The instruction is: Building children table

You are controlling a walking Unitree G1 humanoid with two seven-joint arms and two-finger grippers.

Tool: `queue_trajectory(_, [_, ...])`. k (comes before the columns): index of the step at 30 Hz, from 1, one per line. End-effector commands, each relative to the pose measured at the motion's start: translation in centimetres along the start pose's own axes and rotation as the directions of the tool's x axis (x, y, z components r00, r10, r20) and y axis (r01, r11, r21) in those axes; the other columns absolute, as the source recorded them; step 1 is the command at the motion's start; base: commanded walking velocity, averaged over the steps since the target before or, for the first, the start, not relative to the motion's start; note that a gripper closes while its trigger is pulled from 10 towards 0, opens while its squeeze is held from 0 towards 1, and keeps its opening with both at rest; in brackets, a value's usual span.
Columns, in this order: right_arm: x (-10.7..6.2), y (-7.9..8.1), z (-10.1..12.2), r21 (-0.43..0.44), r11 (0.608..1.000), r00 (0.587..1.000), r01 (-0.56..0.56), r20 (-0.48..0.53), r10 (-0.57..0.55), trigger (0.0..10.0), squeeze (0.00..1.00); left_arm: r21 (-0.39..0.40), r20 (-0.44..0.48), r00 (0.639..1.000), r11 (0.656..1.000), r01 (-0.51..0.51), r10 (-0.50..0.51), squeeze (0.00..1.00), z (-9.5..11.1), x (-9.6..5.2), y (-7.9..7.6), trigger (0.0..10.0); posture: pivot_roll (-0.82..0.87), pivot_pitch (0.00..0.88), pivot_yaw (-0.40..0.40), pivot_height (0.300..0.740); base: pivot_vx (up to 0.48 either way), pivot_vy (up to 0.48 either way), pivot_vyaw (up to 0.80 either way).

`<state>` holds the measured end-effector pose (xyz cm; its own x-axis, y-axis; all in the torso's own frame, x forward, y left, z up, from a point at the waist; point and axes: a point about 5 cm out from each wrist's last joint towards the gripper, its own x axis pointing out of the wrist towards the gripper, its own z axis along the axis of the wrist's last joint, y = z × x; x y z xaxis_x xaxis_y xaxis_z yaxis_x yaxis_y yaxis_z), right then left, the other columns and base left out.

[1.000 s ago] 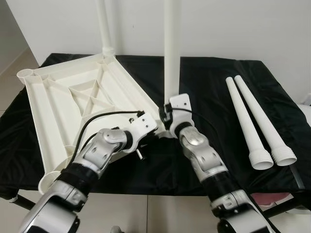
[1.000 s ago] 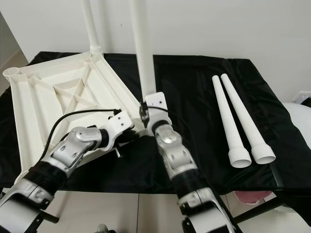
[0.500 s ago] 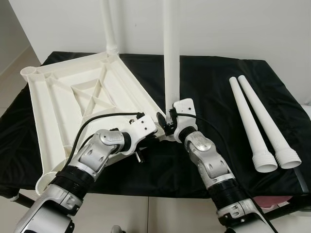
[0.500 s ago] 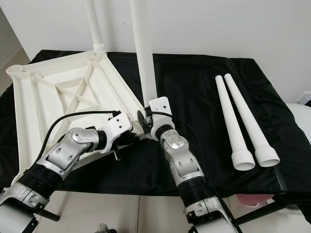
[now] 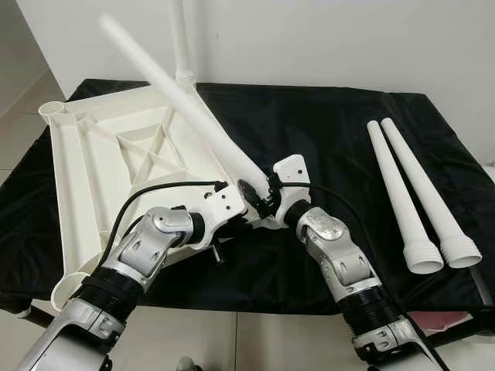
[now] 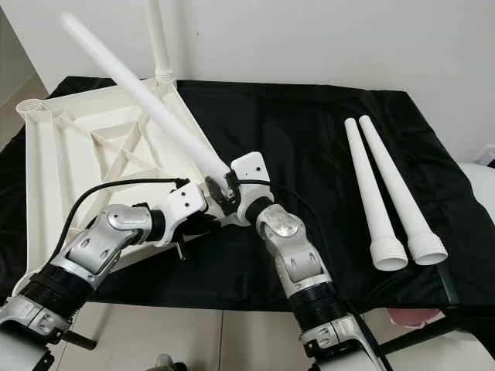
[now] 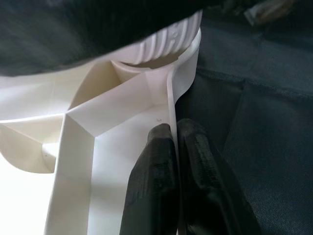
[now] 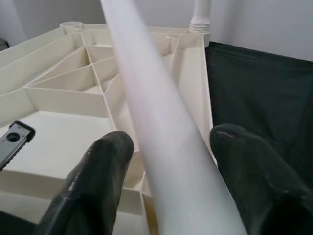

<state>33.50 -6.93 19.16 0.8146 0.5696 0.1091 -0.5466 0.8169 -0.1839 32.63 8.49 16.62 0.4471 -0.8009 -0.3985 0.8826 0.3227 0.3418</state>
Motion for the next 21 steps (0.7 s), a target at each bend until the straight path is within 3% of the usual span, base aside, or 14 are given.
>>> queue_trajectory(1, [-0.4,0.2,-1.2,-0.006,1.0,0.999,-0.004,-0.054,0.004,0.0,0.0,0.056,0.061,0.998,0.998,0.03,-0.033,0.0,1.4,-0.1,-0.3,0.0,0.06,0.173,-0.007,0.74,0.0,0.0,0.0])
queue_trajectory(9, [-0.6,0.3,-1.8,-0.015,1.0,0.995,0.012,-0.095,-0.013,0.0,0.0,0.056,0.068,0.997,0.998,0.026,-0.029,0.0,1.5,-0.3,-0.4,0.0,0.06,0.171,-0.005,0.74,0.0,0.0,0.0])
queue_trajectory(13, [-0.8,0.2,-0.8,0.01,1.0,0.999,0.008,-0.046,-0.008,0.0,0.0,0.053,0.093,0.996,0.998,-0.023,0.018,0.0,1.9,-0.3,-0.1,0.0,0.07,0.169,-0.005,0.74,0.0,0.0,0.0])
queue_trajectory(14, [-0.9,0.1,-0.2,0.006,1.0,1.0,0.008,-0.016,-0.008,10.0,0.0,0.066,0.091,0.995,0.997,-0.042,0.036,0.0,1.9,-0.5,0.0,10.0,0.06,0.167,-0.006,0.74,0.0,0.0,0.0])
queue_trajectory(21, [-1.2,-0.2,1.0,-0.017,1.0,0.999,0.015,0.033,-0.015,10.0,0.0,0.096,0.091,0.995,0.994,-0.06,0.051,0.0,1.8,-1.1,-0.3,10.0,0.05,0.163,-0.003,0.74,0.0,0.0,0.0])
